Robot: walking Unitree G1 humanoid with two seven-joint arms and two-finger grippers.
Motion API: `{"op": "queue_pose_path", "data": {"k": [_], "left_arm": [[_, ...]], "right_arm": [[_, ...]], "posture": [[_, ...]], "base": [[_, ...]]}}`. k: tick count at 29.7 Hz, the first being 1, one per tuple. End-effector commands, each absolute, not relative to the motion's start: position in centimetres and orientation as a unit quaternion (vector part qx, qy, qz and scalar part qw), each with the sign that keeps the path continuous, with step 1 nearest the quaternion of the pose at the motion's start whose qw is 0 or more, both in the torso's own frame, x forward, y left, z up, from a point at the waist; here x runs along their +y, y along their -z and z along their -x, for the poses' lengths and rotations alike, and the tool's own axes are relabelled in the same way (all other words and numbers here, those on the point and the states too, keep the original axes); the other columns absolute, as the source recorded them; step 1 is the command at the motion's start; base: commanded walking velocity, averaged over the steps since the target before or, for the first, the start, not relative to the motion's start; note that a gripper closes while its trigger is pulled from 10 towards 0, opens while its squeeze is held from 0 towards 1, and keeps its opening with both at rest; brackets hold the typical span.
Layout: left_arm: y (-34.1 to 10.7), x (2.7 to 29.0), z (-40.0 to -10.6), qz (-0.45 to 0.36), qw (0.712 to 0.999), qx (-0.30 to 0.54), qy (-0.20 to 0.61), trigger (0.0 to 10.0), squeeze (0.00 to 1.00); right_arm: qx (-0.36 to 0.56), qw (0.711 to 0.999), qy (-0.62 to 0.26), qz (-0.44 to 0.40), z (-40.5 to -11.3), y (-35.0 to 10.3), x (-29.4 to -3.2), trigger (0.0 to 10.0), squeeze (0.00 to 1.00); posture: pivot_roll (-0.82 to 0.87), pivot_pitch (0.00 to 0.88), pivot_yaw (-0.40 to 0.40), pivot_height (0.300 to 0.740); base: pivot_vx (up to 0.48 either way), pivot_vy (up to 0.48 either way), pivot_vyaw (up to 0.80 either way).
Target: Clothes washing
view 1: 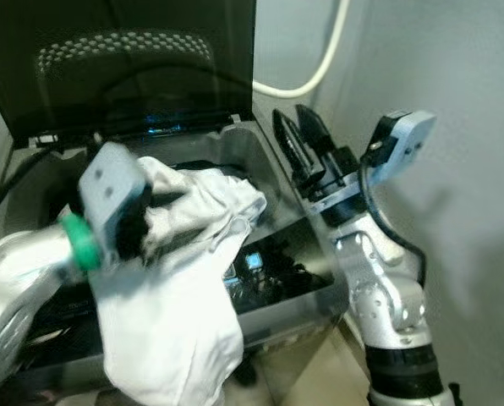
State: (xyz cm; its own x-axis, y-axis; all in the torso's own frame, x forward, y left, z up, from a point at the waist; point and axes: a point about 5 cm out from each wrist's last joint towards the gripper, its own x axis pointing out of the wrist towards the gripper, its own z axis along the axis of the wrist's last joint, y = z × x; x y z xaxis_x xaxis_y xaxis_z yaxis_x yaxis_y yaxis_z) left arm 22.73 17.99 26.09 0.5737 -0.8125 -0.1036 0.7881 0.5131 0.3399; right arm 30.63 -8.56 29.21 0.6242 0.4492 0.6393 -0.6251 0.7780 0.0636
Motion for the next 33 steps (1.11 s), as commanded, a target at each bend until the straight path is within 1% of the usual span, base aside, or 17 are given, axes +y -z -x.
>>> {"op": "queue_pose_path", "data": {"k": [1, 2, 3, 4, 5, 7, 10, 12, 14, 15, 19, 20, 21, 22, 26, 27, 33], "left_arm": [[-25.7, 17.8, -20.8, -0.187, 0.853, -0.013, 0.487, 10.0, 0.00], [-24.6, 18.3, -20.0, -0.200, 0.852, 0.018, 0.484, 10.0, 0.00], [-24.6, 18.3, -20.0, -0.200, 0.852, 0.018, 0.484, 10.0, 0.00], [-24.1, 18.6, -19.3, -0.208, 0.852, 0.040, 0.480, 10.0, 0.00], [-24.1, 18.6, -19.3, -0.208, 0.852, 0.040, 0.480, 10.0, 0.00], [-23.2, 18.8, -18.5, -0.212, 0.850, 0.073, 0.476, 10.0, 0.00], [-22.4, 18.8, -18.5, -0.223, 0.845, 0.090, 0.478, 10.0, 0.00], [-21.7, 19.0, -19.3, -0.240, 0.847, 0.098, 0.465, 10.0, 0.00], [-21.7, 19.0, -19.3, -0.240, 0.847, 0.098, 0.465, 10.0, 0.00], [-21.0, 19.0, -20.0, -0.240, 0.845, 0.107, 0.466, 10.0, 0.00], [-20.2, 19.2, -20.1, -0.243, 0.839, 0.123, 0.471, 10.0, 0.00], [-20.0, 19.3, -20.1, -0.247, 0.838, 0.126, 0.471, 9.6, 0.00], [-19.9, 19.3, -20.1, -0.246, 0.836, 0.130, 0.472, 7.6, 0.00], [-19.9, 19.3, -20.1, -0.244, 0.836, 0.132, 0.473, 3.8, 0.00], [-19.7, 19.4, -20.1, -0.245, 0.835, 0.136, 0.473, 3.8, 0.00], [-19.6, 19.5, -20.1, -0.249, 0.834, 0.138, 0.473, 0.0, 0.00], [-19.4, 19.5, -20.3, -0.256, 0.833, 0.131, 0.474, 0.0, 0.00]], "right_arm": [[-0.300, 0.889, -0.314, -0.147, -30.7, -28.8, -8.2, 10.0, 0.00], [-0.296, 0.888, -0.318, -0.148, -30.8, -28.7, -8.1, 10.0, 0.00], [-0.296, 0.888, -0.318, -0.148, -30.8, -28.7, -8.1, 10.0, 0.00], [-0.294, 0.888, -0.321, -0.149, -30.9, -28.6, -8.0, 10.0, 0.00], [-0.294, 0.888, -0.321, -0.149, -30.9, -28.6, -8.0, 10.0, 0.00], [-0.290, 0.886, -0.329, -0.152, -31.0, -28.5, -7.6, 10.0, 0.00], [-0.290, 0.884, -0.334, -0.154, -31.1, -28.6, -7.3, 10.0, 0.00], [-0.289, 0.883, -0.335, -0.156, -31.1, -28.6, -7.2, 10.0, 0.00], [-0.289, 0.883, -0.335, -0.156, -31.1, -28.6, -7.2, 10.0, 0.00], [-0.290, 0.883, -0.333, -0.157, -31.1, -28.7, -7.2, 10.0, 0.00], [-0.293, 0.885, -0.327, -0.155, -31.0, -28.6, -7.4, 10.0, 0.00], [-0.293, 0.886, -0.324, -0.155, -31.0, -28.6, -7.5, 10.0, 0.00], [-0.293, 0.887, -0.321, -0.154, -31.0, -28.6, -7.7, 10.0, 0.00], [-0.294, 0.888, -0.319, -0.154, -31.0, -28.5, -7.8, 10.0, 0.00], [-0.294, 0.889, -0.314, -0.154, -30.9, -28.5, -7.9, 10.0, 0.00], [-0.294, 0.890, -0.312, -0.154, -30.9, -28.5, -8.0, 10.0, 0.00], [-0.295, 0.890, -0.310, -0.155, -30.9, -28.5, -8.1, 10.0, 0.00]], "posture": [[0.17, 0.106, 0.005, 0.740], [0.18, 0.108, -0.003, 0.740], [0.18, 0.108, -0.003, 0.740], [0.18, 0.108, -0.003, 0.740], [0.18, 0.108, -0.003, 0.740], [0.19, 0.109, -0.011, 0.740], [0.19, 0.108, -0.014, 0.740], [0.19, 0.109, -0.013, 0.740], [0.19, 0.109, -0.013, 0.740], [0.17, 0.108, -0.005, 0.740], [0.15, 0.108, 0.006, 0.740], [0.15, 0.108, 0.006, 0.740], [0.15, 0.108, 0.013, 0.740], [0.15, 0.108, 0.013, 0.740], [0.14, 0.110, 0.017, 0.740], [0.14, 0.110, 0.018, 0.740], [0.14, 0.113, 0.019, 0.740]], "base": [[0.000, 0.000, 0.00], [0.000, 0.000, 0.00], [0.000, 0.000, 0.00], [0.000, 0.000, 0.00], [0.000, 0.000, 0.00], [0.000, 0.000, 0.00], [0.000, 0.000, 0.00], [0.000, 0.000, 0.00], [0.000, 0.000, 0.00], [0.000, 0.000, 0.00], [0.000, 0.000, 0.00], [0.000, 0.000, 0.00], [0.000, 0.000, 0.00], [0.000, 0.000, 0.00], [0.000, 0.000, 0.00], [0.000, 0.000, 0.00], [0.000, 0.000, 0.00]]}}
